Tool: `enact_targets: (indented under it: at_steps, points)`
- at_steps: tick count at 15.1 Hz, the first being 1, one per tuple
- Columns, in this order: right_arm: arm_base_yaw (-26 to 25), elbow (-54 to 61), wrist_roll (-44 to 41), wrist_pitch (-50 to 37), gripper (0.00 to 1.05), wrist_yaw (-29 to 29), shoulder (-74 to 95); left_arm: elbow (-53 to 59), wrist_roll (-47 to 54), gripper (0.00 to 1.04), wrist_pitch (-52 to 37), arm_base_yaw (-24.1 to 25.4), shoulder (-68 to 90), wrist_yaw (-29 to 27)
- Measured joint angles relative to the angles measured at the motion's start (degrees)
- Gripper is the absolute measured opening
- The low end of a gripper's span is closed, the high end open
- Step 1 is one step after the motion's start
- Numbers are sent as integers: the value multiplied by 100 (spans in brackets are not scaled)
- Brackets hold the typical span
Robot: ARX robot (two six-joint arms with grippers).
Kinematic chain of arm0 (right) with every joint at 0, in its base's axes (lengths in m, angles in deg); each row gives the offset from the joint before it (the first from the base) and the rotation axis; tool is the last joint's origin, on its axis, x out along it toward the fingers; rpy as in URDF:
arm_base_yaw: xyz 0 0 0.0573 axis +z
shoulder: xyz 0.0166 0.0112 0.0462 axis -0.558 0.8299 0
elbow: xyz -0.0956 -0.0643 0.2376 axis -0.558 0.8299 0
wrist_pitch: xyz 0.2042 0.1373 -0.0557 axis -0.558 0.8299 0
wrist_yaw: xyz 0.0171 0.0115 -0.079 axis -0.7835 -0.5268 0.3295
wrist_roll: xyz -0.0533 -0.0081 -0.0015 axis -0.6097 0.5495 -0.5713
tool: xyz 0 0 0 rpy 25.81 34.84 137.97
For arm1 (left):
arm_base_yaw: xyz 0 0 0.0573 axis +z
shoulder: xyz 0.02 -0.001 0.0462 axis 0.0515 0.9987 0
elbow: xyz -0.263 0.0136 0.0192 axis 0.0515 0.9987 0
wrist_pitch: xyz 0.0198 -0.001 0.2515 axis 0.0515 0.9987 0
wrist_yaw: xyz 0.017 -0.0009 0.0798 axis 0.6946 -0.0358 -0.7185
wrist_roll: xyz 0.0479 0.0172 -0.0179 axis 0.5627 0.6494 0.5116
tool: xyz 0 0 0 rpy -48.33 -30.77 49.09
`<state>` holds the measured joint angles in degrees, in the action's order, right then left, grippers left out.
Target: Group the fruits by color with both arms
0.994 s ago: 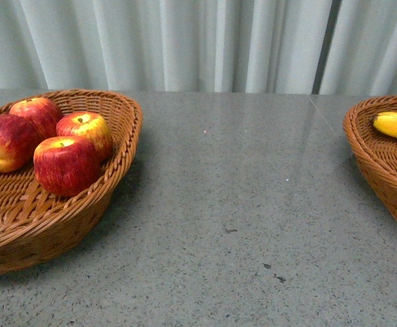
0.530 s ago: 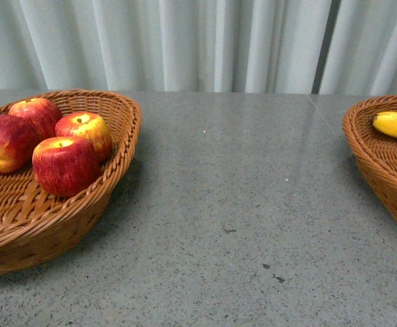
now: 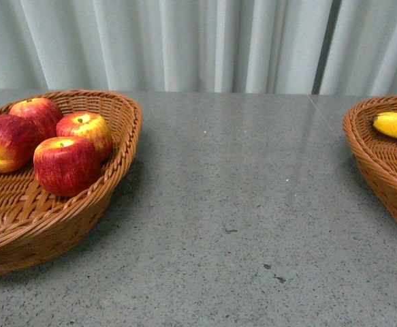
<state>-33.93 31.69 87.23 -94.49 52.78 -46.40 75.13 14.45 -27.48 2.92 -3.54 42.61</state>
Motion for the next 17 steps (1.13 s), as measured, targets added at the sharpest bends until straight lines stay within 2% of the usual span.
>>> enact_targets:
  at_steps: [7,10,17]
  points:
    - [0,345,0,321,2,2,-667,0,0,98,0,0,0,0]
    - [0,527,7,1178,2,-4,-1742,0,2,98,2,0,0,-11]
    - [0,525,17,1202,2,0,-1749,0,0,98,0,0,0,0]
